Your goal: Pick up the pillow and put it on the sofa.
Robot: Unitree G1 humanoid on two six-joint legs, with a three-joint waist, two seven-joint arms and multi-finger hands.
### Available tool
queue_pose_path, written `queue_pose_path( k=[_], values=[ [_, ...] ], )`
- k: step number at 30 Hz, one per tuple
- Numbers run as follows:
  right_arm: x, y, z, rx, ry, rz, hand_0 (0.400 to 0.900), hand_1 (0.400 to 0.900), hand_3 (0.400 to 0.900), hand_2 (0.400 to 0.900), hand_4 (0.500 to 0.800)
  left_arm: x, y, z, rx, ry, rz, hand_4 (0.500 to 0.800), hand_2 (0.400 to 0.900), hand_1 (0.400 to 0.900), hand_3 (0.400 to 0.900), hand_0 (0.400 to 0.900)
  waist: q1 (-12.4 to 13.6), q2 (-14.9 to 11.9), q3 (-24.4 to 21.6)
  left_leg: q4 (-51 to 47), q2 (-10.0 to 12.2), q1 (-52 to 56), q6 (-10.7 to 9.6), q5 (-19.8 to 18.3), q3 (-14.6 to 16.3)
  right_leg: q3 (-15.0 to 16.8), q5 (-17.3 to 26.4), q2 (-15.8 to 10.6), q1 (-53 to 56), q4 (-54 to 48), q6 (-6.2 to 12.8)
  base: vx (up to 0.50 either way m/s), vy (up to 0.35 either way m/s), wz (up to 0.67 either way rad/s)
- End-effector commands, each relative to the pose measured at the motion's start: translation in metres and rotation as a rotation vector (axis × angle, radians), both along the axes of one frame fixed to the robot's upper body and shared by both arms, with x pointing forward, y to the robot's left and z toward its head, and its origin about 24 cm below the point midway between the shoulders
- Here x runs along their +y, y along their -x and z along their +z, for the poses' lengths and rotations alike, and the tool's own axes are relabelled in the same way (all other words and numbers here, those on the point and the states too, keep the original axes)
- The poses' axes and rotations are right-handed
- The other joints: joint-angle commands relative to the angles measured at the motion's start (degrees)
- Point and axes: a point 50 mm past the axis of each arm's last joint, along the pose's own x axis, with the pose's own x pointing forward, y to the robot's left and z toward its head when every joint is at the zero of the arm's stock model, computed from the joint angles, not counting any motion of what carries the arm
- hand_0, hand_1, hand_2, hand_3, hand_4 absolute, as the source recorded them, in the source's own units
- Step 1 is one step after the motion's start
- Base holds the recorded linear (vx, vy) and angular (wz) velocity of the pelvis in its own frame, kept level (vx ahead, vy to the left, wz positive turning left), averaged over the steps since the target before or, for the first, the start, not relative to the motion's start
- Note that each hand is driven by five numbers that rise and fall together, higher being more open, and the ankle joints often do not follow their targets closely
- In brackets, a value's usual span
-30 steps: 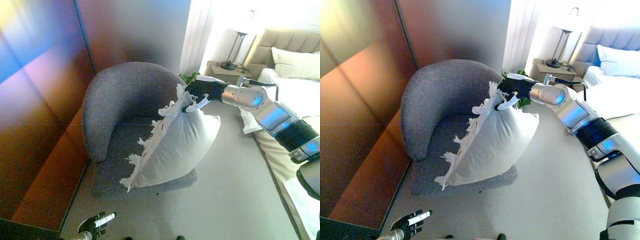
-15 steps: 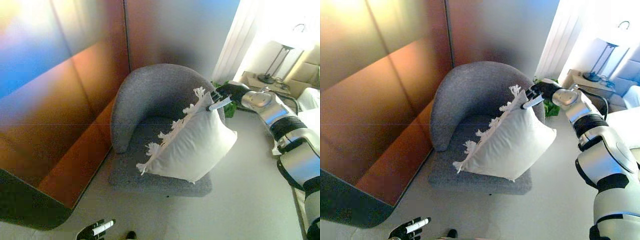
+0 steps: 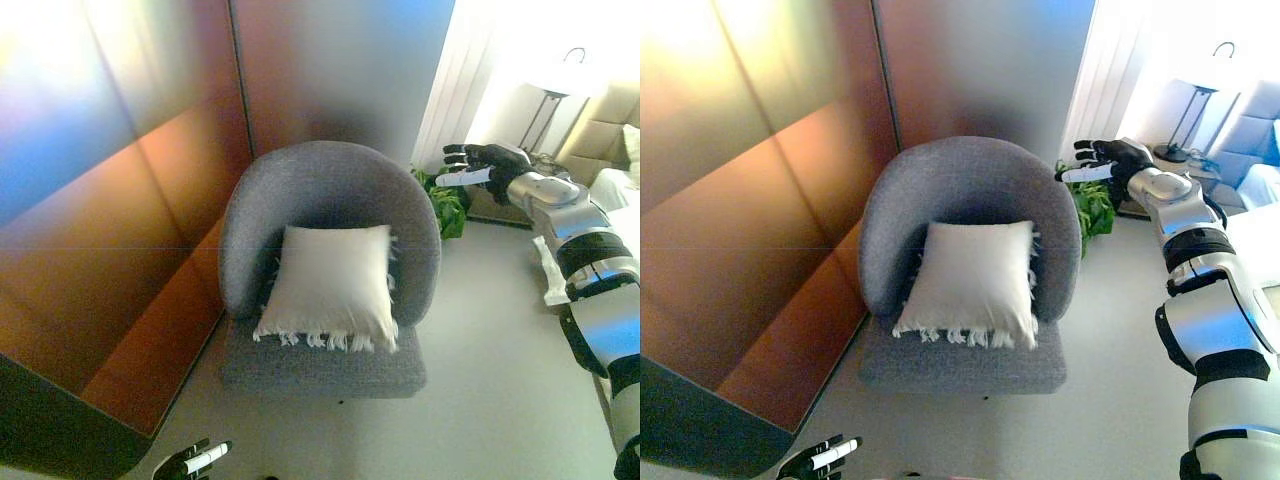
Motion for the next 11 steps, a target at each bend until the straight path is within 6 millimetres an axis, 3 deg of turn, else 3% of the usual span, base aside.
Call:
queue_pose_path(
  k=[1, 11],
  values=[
    [-0.023, 0.01, 0.055, -0.221, 0.022, -0.058, 0.9, 0.9, 0.9, 0.9, 0.8, 0.012, -0.019, 0.009, -0.038, -0.071, -0.081, 0.8, 0.9, 0.9, 0.9, 0.9, -0.3, -1.8, -2.5, 1.4, 3.5, 1.0, -3.1, -3.7, 2.4, -0.6, -2.6, -5.9, 0.3, 2.2, 5.79, 0.0, 0.008, -0.23],
    [-0.042, 0.024, 0.022, -0.202, -0.034, -0.086, 0.9, 0.9, 0.9, 0.9, 0.8, 0.014, -0.022, 0.011, -0.061, -0.071, -0.054, 0.8, 0.9, 0.9, 0.9, 0.9, -2.7, -1.4, -2.3, 1.3, 3.9, 1.3, -2.9, -4.0, 3.6, 1.1, -2.7, -5.7, -0.4, 2.1, 5.7, -0.02, 0.004, -0.13]
  ],
)
